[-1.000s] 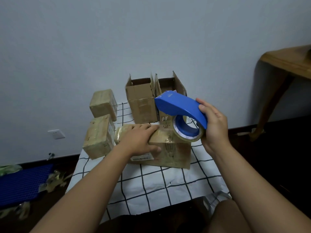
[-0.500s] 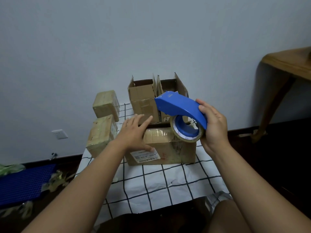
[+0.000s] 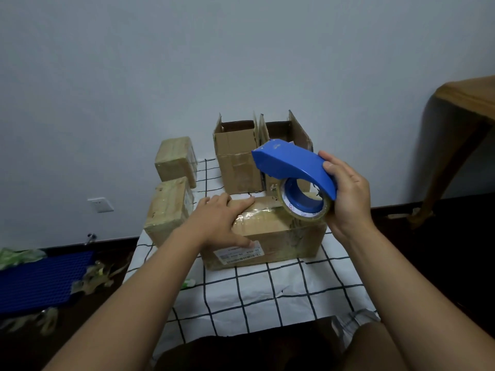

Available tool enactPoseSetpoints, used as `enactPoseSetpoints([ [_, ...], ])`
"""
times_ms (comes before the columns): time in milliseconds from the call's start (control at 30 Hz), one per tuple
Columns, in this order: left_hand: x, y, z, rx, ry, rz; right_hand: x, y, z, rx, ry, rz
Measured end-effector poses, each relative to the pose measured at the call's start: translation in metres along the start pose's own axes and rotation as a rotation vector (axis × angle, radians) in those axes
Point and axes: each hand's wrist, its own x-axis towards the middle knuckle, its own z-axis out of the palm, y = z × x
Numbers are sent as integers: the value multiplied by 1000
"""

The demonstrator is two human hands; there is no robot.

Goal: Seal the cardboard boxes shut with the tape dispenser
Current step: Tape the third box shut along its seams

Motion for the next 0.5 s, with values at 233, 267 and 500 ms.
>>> enactPoseSetpoints([
  [233,-35,10,15,-36,-36,23,-16,9,17,-51,-113,38],
  [267,-37,11,16,-31,-21,42,-18,12,19,-60,-122,47],
  [500,-46,1,12,50,-26,96,-11,29,32,-147,-197,128],
])
